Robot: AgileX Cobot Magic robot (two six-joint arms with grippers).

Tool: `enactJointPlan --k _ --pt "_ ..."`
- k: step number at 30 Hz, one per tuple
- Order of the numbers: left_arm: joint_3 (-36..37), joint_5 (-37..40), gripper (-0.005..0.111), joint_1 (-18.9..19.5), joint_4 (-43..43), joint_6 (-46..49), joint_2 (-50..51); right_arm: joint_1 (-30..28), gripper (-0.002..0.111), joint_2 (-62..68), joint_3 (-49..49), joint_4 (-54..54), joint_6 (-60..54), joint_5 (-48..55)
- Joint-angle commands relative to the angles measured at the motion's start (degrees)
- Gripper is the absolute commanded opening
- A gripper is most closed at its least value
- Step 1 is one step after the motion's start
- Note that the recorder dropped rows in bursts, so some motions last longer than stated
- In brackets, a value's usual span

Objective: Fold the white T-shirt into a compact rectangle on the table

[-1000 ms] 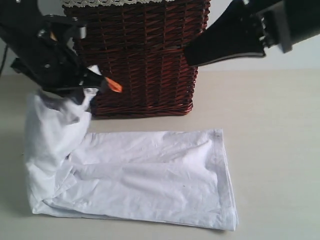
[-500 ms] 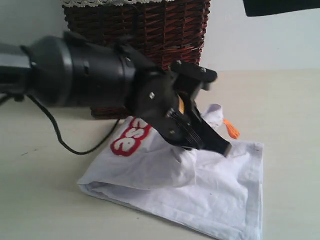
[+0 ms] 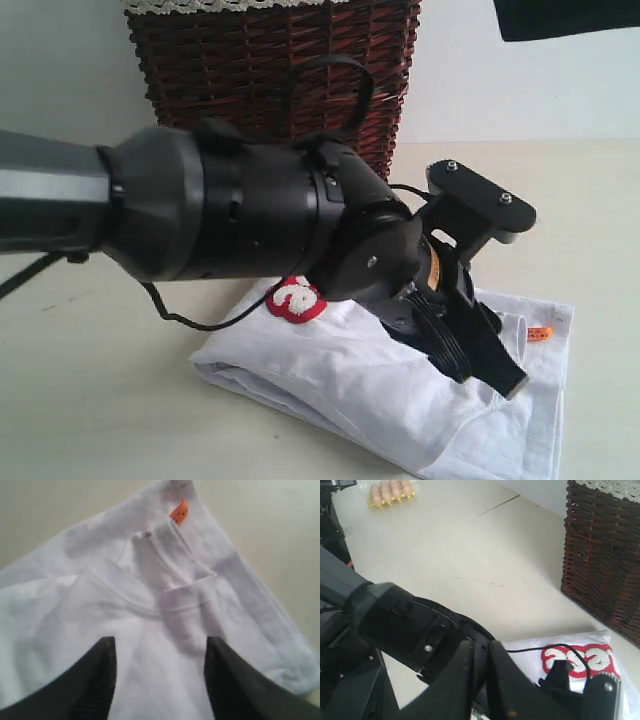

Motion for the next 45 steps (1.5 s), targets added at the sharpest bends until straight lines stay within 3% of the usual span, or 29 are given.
enactJointPlan --k 1,5,6,12,18,24,33,45 --pt "-0.23 6.88 0.030 2.71 4.79 -1.37 -5.41 0.10 0.011 -0.23 1.95 -3.10 1.91 -4.35" --pt "2.76 6.16 0.001 5.49 4.69 -1.54 -10.98 0.10 0.011 -0.23 2.18 -8.51 5.58 -5.53" --pt "3.87 6.16 0.000 6.06 4.69 -1.62 -12.62 0.10 0.011 -0.23 2.68 -10.68 7.36 -7.36" --pt "15.10 -1.41 0.000 8.80 5.69 -2.78 -26.19 0.10 0.014 0.74 7.26 -23.78 18.75 -17.99" --pt "26.83 -8.80 0.000 8.80 6.30 -2.82 -41.26 0.10 0.014 0.12 7.40 -23.51 19.05 -17.43" --pt "33.91 -11.93 0.000 8.80 7.97 -2.82 -53.42 0.10 0.014 -0.75 7.40 -23.51 18.97 -17.43" --pt "36.12 -11.21 0.000 8.80 7.65 -2.82 -63.66 0.10 0.014 -0.72 7.40 -23.51 19.19 -16.55" --pt "36.12 -11.21 0.000 8.80 7.65 -2.82 -65.16 0.10 0.014 -0.72 7.40 -23.51 19.09 -16.55"
